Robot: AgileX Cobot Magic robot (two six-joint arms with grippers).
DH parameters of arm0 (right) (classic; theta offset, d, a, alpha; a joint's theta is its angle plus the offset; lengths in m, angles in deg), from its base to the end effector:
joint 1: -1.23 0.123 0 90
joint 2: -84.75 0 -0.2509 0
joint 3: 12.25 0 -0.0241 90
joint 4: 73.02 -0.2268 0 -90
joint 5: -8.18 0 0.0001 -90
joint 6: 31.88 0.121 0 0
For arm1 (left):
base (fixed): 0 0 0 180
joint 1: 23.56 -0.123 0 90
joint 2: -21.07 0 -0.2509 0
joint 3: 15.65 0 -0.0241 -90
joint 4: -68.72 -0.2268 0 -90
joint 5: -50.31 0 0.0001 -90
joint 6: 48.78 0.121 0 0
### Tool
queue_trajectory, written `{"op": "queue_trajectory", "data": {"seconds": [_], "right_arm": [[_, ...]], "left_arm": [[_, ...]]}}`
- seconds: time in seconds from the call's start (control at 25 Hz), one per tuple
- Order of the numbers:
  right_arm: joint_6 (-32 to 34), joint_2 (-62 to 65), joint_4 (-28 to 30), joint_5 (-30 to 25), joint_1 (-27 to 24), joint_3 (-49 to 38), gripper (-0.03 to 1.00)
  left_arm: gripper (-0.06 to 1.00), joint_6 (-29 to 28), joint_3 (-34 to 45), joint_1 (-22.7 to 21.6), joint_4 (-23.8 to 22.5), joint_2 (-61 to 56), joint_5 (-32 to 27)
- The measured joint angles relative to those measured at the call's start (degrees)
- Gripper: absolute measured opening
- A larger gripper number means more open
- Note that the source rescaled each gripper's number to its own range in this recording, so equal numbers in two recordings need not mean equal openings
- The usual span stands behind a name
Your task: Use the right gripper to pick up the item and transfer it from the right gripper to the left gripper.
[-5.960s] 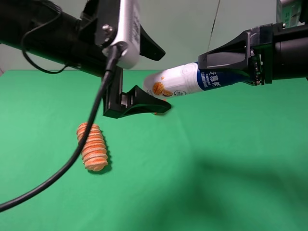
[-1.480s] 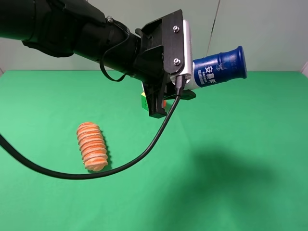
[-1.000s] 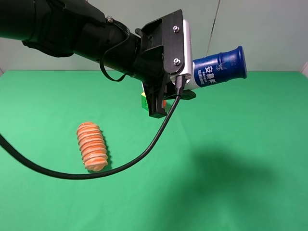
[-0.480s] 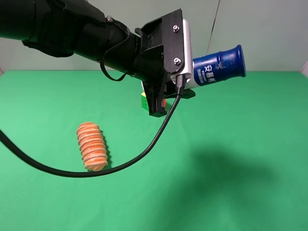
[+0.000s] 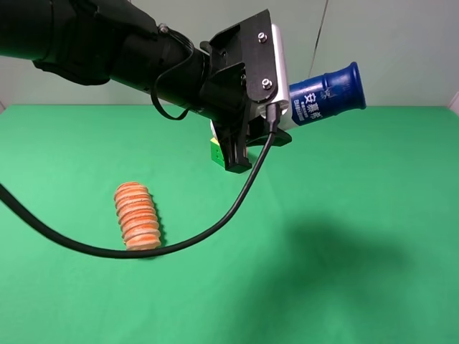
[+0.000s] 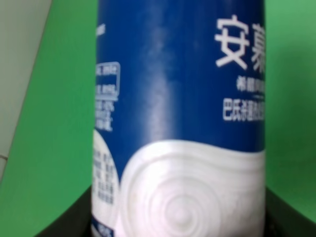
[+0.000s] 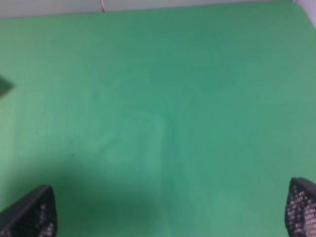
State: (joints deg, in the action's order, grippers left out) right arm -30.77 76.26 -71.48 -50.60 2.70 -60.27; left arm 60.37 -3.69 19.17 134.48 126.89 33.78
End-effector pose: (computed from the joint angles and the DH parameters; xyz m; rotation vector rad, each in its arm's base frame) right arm 0.0371 -0.0018 0.2535 -0.0057 2.0119 -0.0033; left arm 0.2550 -0.2785 0.2134 1.5960 1.4639 -0.2695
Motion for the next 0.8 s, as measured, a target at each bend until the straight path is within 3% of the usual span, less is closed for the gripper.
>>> {"op": "queue_trajectory", "data": {"seconds": [0.64, 0.72, 0.8], "right_arm": [[0.0, 0.0, 0.0, 0.0, 0.0, 0.0, 1.00], [0.0, 0.0, 0.0, 0.0, 0.0, 0.0, 1.00], [0.0, 0.0, 0.0, 0.0, 0.0, 0.0, 1.00]], "left_arm": [[0.05, -0.1, 0.0, -0.1, 0.0, 0.0, 3.3], [0.05, -2.1, 0.0, -0.9, -0.1, 0.0, 2.1], [0.05, -8.8, 0.0, -1.9, -2.5, -0.1, 1.6]]}}
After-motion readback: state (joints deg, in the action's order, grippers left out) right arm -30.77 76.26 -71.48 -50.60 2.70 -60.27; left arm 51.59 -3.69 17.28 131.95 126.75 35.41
